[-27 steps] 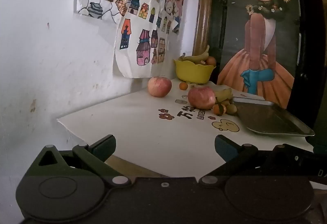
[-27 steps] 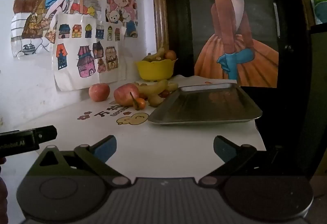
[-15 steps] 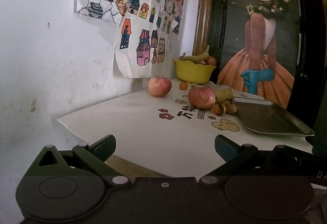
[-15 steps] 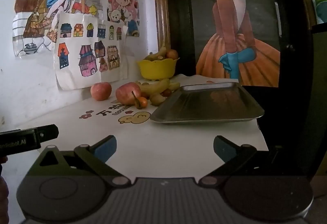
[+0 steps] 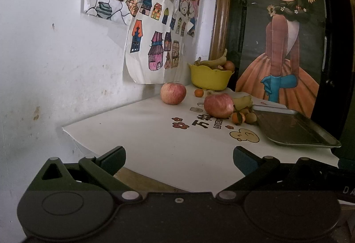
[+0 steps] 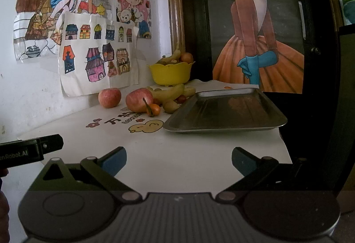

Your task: Organize fruits

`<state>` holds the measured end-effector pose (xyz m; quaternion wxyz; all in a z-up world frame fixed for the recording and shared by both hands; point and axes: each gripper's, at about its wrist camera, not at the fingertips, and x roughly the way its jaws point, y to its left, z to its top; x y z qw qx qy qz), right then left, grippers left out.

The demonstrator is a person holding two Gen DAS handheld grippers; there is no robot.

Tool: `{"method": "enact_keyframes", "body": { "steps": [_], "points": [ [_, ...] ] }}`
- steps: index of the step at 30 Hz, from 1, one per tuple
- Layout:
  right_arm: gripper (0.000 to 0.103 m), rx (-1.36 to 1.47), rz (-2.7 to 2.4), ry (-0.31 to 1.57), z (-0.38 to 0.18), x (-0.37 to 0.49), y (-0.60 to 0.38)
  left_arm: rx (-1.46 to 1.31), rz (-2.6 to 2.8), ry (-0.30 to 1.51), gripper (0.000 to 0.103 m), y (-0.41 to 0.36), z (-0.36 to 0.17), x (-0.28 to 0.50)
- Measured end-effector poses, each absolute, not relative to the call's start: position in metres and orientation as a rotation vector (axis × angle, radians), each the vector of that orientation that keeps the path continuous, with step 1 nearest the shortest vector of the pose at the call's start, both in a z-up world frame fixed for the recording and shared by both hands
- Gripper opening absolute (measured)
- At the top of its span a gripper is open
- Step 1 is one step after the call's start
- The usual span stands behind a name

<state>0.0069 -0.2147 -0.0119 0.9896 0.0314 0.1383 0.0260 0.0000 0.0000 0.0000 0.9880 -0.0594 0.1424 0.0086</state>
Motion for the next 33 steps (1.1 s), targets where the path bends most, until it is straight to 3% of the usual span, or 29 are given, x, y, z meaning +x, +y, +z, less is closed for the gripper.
{"method": "enact_keyframes", "body": {
  "steps": [33],
  "points": [
    [0.103,0.059,0.062,0.283,-0.0138,0.0059,-0.2106,-0.122,0.020,0.288,0.102,0.0002,-0.0001,-0.0009]
  ]
}}
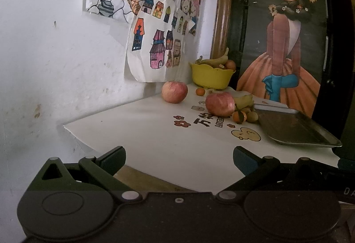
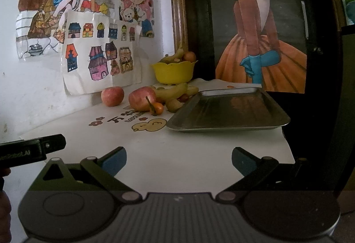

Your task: Organize fruits

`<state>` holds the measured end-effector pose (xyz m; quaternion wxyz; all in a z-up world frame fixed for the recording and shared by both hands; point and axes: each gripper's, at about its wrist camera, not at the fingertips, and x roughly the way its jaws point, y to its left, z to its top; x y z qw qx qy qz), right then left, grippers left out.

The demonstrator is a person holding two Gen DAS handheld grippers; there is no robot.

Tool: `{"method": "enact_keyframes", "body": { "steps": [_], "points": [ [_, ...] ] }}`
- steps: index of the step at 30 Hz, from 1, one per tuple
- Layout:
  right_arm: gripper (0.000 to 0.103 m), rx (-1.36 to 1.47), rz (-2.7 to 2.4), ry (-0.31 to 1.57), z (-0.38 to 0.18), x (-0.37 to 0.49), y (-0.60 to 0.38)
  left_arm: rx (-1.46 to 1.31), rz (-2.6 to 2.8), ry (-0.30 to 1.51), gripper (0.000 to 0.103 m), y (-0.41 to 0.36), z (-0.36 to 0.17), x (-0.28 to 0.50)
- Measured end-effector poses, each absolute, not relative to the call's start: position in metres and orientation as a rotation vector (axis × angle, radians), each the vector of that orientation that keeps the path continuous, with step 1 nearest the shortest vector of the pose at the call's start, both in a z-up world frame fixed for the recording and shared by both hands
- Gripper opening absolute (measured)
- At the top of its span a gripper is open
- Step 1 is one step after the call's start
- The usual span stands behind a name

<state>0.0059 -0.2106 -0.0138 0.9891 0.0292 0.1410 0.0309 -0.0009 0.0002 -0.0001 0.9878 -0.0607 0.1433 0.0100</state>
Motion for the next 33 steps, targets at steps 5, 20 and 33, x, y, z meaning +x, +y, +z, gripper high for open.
{"method": "enact_keyframes", "body": {
  "steps": [5,20,33],
  "points": [
    [0.103,0.058,0.068,0.291,-0.015,0.007,-0.210,-0.110,0.026,0.295,0.102,0.004,-0.004,0.002],
    [0.103,-0.053,0.177,0.313,0.015,0.039,-0.227,-0.068,-0.040,0.354,0.102,0.010,0.028,0.059],
    [0.103,-0.175,0.336,0.340,0.041,0.091,-0.227,-0.074,-0.156,0.397,0.102,0.001,0.052,0.133]
  ]
}}
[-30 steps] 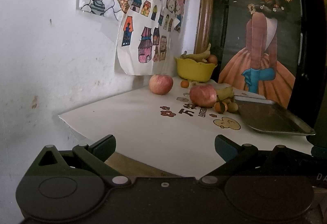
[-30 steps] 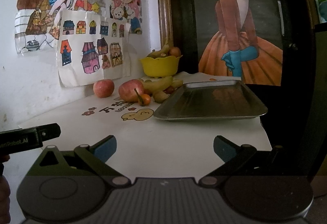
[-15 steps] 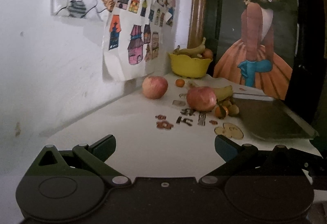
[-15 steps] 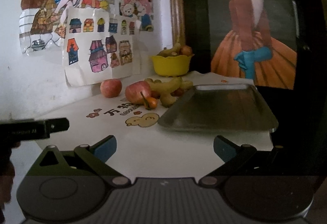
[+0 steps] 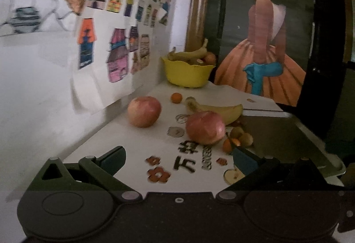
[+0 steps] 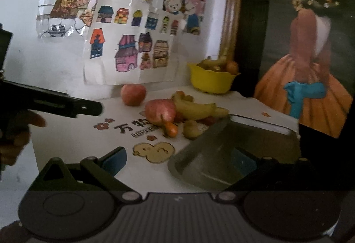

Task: Organize fruits
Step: 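Grasp the red apple with the left tool while the right tool grasps a small orange fruit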

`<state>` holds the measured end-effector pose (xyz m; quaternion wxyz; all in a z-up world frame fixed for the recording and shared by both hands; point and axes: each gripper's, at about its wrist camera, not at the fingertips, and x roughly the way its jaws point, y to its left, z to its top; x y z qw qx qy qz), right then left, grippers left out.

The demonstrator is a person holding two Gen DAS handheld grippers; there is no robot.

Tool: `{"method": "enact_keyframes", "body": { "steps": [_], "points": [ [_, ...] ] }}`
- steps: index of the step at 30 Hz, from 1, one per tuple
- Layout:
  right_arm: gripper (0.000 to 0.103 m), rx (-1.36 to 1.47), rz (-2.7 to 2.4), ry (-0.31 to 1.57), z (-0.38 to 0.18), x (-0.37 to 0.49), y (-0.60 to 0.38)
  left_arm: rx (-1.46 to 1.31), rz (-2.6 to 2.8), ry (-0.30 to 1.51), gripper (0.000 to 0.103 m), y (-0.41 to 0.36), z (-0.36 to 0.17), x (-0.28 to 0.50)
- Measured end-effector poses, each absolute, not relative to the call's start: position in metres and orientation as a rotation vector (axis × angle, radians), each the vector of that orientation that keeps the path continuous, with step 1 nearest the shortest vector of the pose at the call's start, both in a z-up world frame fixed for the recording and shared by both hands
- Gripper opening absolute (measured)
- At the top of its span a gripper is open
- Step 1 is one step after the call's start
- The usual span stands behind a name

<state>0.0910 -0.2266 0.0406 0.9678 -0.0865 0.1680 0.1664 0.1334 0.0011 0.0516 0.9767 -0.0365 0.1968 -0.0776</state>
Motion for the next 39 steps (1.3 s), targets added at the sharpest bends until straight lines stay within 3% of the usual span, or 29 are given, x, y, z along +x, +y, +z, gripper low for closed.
{"method": "enact_keyframes", "body": {
  "steps": [18,27,39],
  "points": [
    [0.102,-0.139,0.489,0.464,0.038,0.187,-0.202,-0.174,-0.347,0.529,0.102,-0.002,0.042,0.242],
    [0.089,-0.153,0.526,0.534,0.030,0.217,-0.185,-0.209,-0.397,0.576,0.101,-0.008,0.033,0.273],
    [0.061,-0.124,0.472,0.614,0.015,0.245,-0.184,-0.223,-0.447,0.617,0.086,-0.016,0.023,0.291]
  ]
}}
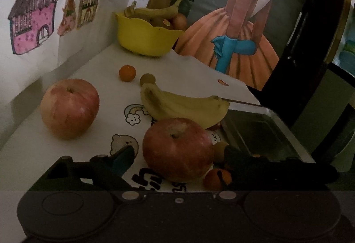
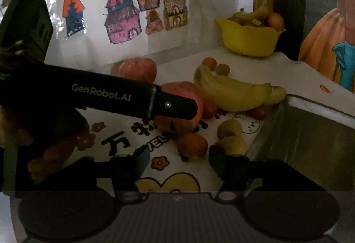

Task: Organize fruits
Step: 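Grasp the red apple with the left tool while the right tool grasps a small orange fruit, then carry the apple into the metal tray with the left tool while the right tool drops the orange fruit there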

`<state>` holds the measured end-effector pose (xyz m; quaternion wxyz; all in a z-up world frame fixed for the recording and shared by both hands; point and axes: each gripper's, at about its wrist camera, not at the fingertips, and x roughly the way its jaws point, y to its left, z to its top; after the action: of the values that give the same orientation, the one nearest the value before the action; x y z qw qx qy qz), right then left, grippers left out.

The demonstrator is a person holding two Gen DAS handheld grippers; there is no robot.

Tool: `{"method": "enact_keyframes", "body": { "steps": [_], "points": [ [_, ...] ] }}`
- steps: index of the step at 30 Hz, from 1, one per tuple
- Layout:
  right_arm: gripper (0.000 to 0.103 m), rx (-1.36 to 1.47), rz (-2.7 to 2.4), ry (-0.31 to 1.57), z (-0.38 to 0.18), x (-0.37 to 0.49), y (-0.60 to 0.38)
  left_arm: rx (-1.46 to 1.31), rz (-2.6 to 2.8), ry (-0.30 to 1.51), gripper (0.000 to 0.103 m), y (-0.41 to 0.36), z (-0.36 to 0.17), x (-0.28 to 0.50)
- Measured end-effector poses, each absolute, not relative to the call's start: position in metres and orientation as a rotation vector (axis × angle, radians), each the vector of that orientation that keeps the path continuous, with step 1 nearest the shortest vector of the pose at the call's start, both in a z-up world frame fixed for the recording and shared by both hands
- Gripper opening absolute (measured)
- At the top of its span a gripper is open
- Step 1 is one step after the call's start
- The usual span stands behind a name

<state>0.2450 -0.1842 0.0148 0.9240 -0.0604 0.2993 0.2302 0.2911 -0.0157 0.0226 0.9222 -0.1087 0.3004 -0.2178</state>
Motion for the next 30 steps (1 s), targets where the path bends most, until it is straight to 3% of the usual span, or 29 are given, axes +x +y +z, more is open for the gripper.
{"method": "enact_keyframes", "body": {
  "steps": [9,16,30],
  "points": [
    [0.054,-0.102,0.429,0.611,0.013,0.251,-0.183,-0.233,-0.451,0.636,0.075,-0.020,0.015,0.300],
    [0.034,-0.091,0.401,0.608,0.013,0.252,-0.184,-0.229,-0.451,0.625,0.073,-0.021,0.014,0.298],
    [0.033,-0.075,0.442,0.593,0.018,0.228,-0.192,-0.238,-0.440,0.621,0.072,-0.019,0.014,0.290]
  ]
}}
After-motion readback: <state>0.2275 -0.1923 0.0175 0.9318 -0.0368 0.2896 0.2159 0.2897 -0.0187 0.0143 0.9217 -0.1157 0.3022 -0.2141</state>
